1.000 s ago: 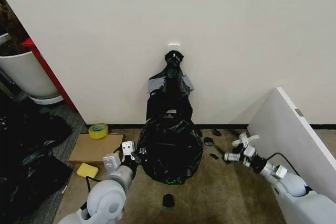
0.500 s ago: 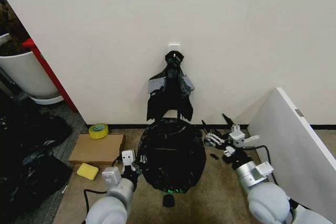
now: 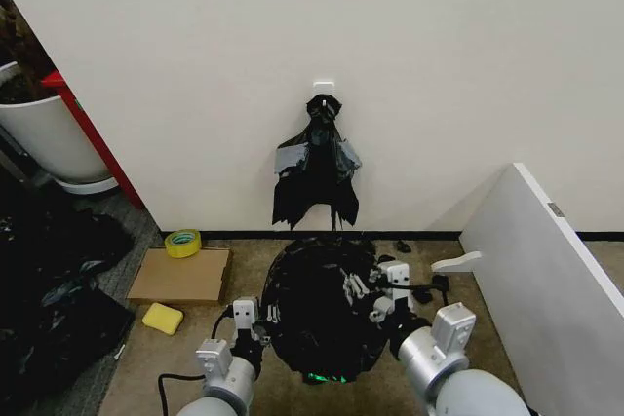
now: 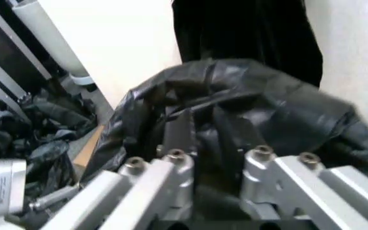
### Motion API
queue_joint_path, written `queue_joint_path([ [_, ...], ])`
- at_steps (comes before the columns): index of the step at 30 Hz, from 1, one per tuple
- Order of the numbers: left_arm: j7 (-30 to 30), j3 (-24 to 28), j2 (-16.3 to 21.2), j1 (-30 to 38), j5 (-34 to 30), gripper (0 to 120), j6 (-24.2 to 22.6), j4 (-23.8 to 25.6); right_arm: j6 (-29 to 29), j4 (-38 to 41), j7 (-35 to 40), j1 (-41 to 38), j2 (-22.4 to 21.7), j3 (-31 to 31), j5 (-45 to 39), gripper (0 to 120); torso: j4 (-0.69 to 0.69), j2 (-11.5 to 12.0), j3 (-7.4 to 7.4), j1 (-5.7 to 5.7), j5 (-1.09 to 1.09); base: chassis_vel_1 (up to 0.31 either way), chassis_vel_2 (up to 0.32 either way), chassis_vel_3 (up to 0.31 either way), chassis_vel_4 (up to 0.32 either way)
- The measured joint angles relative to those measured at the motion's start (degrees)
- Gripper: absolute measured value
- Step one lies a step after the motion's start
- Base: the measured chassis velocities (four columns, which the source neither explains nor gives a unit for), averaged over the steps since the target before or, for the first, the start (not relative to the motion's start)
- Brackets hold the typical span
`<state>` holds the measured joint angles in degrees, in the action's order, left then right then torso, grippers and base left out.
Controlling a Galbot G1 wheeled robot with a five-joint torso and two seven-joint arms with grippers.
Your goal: Place the garbage bag over the trash bin.
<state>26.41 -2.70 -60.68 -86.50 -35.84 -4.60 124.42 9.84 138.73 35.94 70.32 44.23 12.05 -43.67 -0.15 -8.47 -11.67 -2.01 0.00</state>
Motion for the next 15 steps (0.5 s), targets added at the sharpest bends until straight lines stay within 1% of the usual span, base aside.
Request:
queue_joint_path([
  [2, -0.01, 0.03, -0.1, 0.11, -0.01, 1, -0.01, -0.09, 0.0, -0.3, -0.06, -0.15, 0.09, 0.33, 0.46, 6, 0.0, 0.0, 0.0, 0.0, 0.0, 0.0, 0.0, 0.0, 0.0],
  [3, -0.02, 0.08, -0.31, 0.38, -0.03, 1, -0.04, -0.36, 0.02, -1.13, -0.17, -0.52, 0.36, 1.11, 1.81, 0, 0.01, 0.0, 0.0, 0.0, 0.0, 0.0, 0.0, 0.0, 0.0],
  [4, -0.03, 0.13, -0.53, 0.77, -0.08, 1, -0.08, -0.74, 0.03, -2.42, -0.49, -1.03, 0.72, 2.47, 4.45, 0, 0.01, 0.0, 0.0, 0.0, 0.0, 0.0, 0.0, 0.0, 0.0],
  [6, -0.06, 0.14, -0.63, 1.05, -0.13, 1, -0.1, -1.01, 0.43, -3.41, -0.57, -1.43, 0.97, 3.7, 6.12, 0, 0.0, 0.0, 0.0, 0.0, 0.0, 0.0, 0.0, 0.0, 0.0],
  [9, -0.22, 0.37, -0.69, 1.24, -0.11, 1, -0.12, -1.13, 4.15, -5.34, 1.62, -2.55, 2.0, 6.11, 7.5, 0, 0.01, 0.0, 0.0, 0.0, 0.0, 0.0, 0.0, 0.0, 0.0],
  [10, -0.22, 0.37, -0.69, 1.24, -0.11, 1, -0.12, -1.13, 4.15, -5.34, 1.62, -2.55, 2.0, 6.11, 7.5, 0, 0.01, 0.0, 0.0, 0.0, 0.0, 0.0, 0.0, 0.0, 0.0],
  [12, -0.51, 0.47, -0.78, 0.95, 0.38, 1, -0.02, -1.08, 8.2, -7.66, 5.65, -4.36, 3.72, 8.18, 7.5, 0, -0.01, 0.0, -0.01, 0.0, 0.01, 0.0, 0.0, 0.0, 0.0],
  [15, -0.65, 0.32, -0.78, -0.22, 0.99, 1, 0.15, -0.51, 9.9, -11.39, 8.67, -7.28, 6.56, 10.05, 7.15, 0, 0.01, 0.01, -0.01, 0.0, 0.0, 0.0, 0.0, 0.0, 0.0],
])
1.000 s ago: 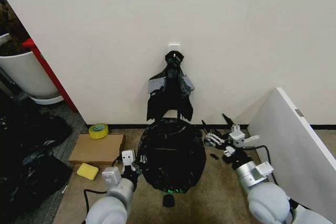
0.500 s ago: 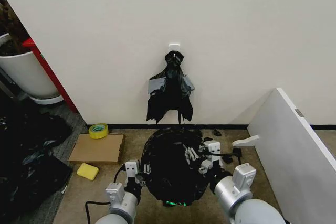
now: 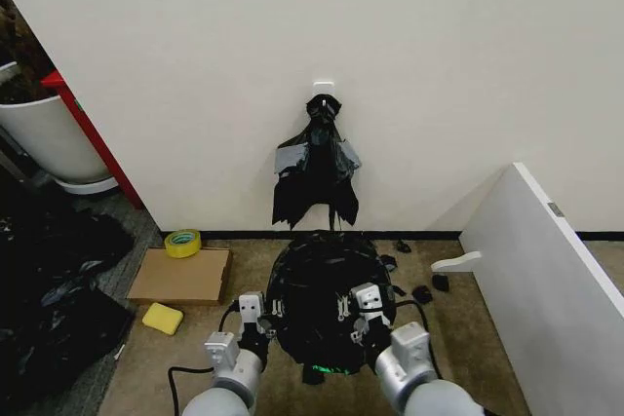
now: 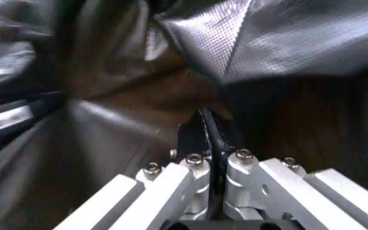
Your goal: Place the garbage bag over the trash bin.
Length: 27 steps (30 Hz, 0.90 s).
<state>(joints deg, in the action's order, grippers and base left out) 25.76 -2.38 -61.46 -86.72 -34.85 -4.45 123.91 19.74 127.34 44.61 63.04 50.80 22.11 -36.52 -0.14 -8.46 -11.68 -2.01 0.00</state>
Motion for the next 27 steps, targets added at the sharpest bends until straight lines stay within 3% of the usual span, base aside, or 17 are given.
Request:
queue_joint_path([
  [9, -0.02, -1.03, 0.27, -2.23, 0.43, 1, 0.02, 1.98, 4.26, -9.34, 7.27, -6.68, 7.27, 3.84, 1.37, 0, 0.0, 0.0, 0.0, -0.01, 0.01, 0.0, 0.0, 0.0, 0.0],
  [18, -0.01, -0.71, 0.19, -2.99, 0.73, 1, 0.0, 2.28, 1.24, -14.98, 4.51, -8.96, 10.3, 5.11, 2.28, 0, 0.0, 0.0, 0.0, -0.01, 0.01, 0.0, 0.0, 0.0, 0.0],
  [27, -0.07, -0.85, 1.2, -3.35, 0.96, 1, 0.03, 2.84, 0.18, -17.97, 2.47, -10.49, 12.06, 4.85, -2.8, 0, 0.0, 0.0, 0.0, -0.01, 0.01, 0.0, 0.0, 0.0, 0.0],
])
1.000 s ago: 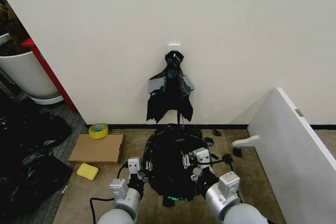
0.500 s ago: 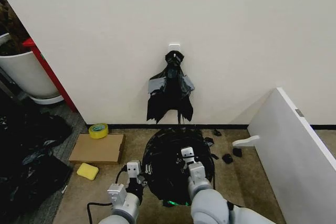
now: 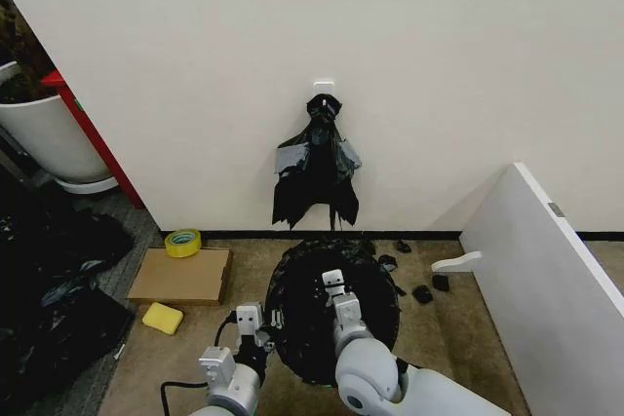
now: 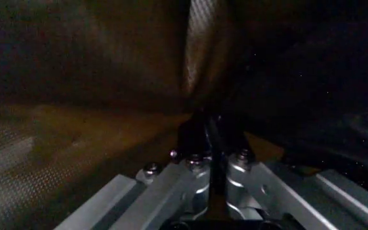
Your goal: Place the garbage bag over the trash bin.
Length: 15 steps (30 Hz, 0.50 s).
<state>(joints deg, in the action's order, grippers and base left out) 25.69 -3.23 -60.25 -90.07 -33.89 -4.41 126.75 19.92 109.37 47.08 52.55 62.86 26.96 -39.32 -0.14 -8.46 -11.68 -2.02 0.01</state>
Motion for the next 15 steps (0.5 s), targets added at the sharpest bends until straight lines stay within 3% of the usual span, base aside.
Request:
queue_joint_path([
  [5, -0.03, -0.34, 0.65, 0.81, -0.18, 1, 0.18, -0.7, -0.57, 3.68, -0.28, 0.8, -1.93, -0.36, -2.72, 0, 0.01, 0.0, 0.0, 0.0, 0.0, 0.0, 0.0, 0.0, 0.0],
  [9, -0.01, -0.67, 0.91, 2.42, -0.69, 1, 0.43, -2.11, -1.37, 9.35, -1.3, 3.3, -6.21, -1.59, -2.64, 0, -0.02, 0.0, 0.0, 0.0, 0.0, 0.0, 0.0, 0.0, 0.0],
  [15, 0.13, -0.61, 0.68, 4.04, -1.8, 1, 0.52, -3.29, -5.19, 10.26, -4.11, 5.44, -8.41, -4.28, 3.56, 0, -0.01, 0.0, 0.01, 0.0, 0.0, 0.0, 0.0, 0.0, 0.0],
])
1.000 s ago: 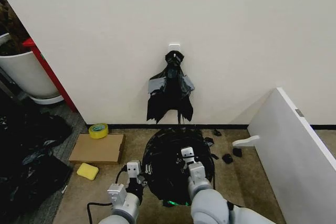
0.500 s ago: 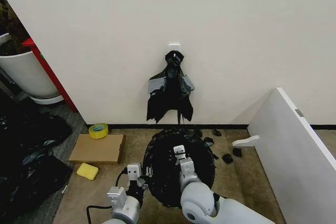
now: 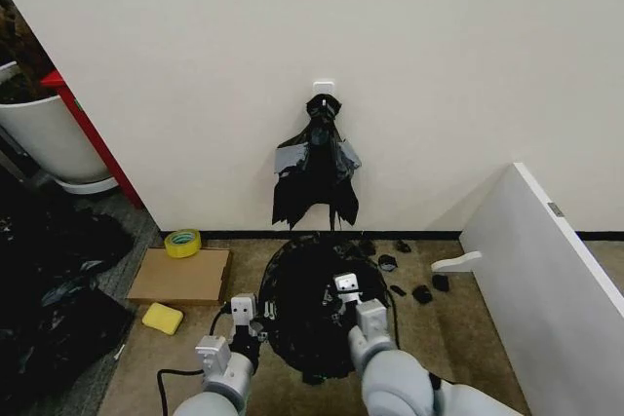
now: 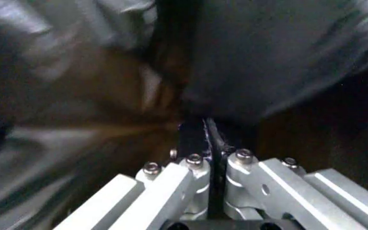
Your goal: Place the garbage bag over the trash bin.
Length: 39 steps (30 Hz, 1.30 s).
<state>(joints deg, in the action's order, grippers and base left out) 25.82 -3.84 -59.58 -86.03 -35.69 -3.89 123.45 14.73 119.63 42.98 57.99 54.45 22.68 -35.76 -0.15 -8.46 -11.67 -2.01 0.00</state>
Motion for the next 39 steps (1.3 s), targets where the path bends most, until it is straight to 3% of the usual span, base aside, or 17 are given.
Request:
queue_joint_path([
  [16, 0.17, 0.77, 0.31, 0.7, -0.51, 1, -0.33, -0.66, 3.92, -17.83, 5.79, -6.84, 8.78, 1.95, 5.4, 0, 0.01, 0.0, -0.01, 0.0, 0.0, 0.0, 0.0, 0.0, 0.0],
  [28, 0.17, 0.54, 0.44, 2.11, -0.88, 1, -0.26, -2.01, 3.16, -8.0, 4.67, -3.35, 3.97, 3.45, 5.79, 0, -0.01, 0.0, 0.0, 0.0, 0.0, 0.0, 0.0, 0.0, 0.0],
  [34, 0.17, 0.79, 0.24, 2.14, -0.88, 1, -0.25, -2.15, 3.81, -8.6, 3.85, -3.75, 4.13, 5.31, 5.09, 0, 0.0, 0.0, 0.0, 0.0, 0.0, 0.0, 0.0, 0.0, 0.0],
  [39, 0.17, 0.79, 0.37, 1.95, -0.76, 1, -0.24, -2.15, 10.19, -10.05, 6.21, -7.49, 5.02, 7.73, 0.81, 0, 0.01, 0.0, 0.0, 0.0, -0.01, 0.0, 0.0, 0.0, 0.0],
])
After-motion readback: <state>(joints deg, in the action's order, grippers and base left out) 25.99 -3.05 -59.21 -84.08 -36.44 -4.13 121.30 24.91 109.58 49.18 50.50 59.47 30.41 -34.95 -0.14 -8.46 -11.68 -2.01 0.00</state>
